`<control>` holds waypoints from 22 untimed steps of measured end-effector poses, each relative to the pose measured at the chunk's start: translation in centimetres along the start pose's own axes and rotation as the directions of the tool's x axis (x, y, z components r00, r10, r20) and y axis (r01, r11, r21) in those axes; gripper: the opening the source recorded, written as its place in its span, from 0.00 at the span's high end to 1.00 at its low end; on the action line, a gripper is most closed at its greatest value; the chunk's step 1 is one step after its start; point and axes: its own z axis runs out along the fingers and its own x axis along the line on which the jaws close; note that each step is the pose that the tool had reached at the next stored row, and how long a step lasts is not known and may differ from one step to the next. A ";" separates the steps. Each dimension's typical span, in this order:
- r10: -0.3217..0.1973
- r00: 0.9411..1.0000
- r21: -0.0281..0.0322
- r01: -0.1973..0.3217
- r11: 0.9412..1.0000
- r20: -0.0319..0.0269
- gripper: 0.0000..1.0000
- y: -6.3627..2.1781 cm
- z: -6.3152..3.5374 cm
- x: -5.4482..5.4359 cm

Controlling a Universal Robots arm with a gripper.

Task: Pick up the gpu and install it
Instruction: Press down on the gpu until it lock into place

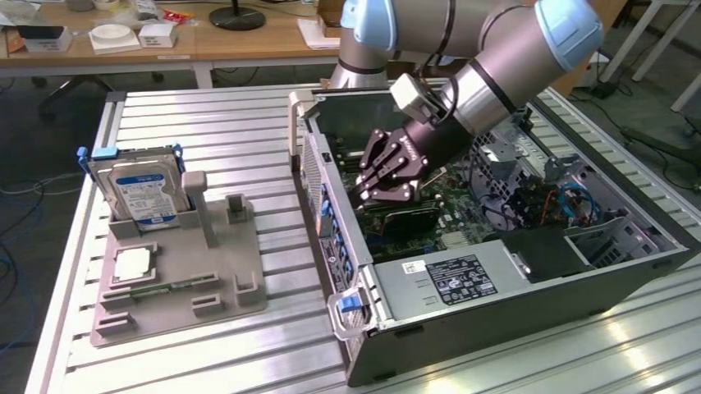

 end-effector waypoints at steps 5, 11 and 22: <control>0.001 1.000 -0.024 -0.001 1.000 0.001 0.90 -0.28 -0.23 0.0; 0.000 1.000 -0.027 0.000 1.000 0.000 0.90 -0.49 0.03 0.0; -0.003 1.000 -0.028 0.003 1.000 -0.002 0.90 -1.25 0.97 0.1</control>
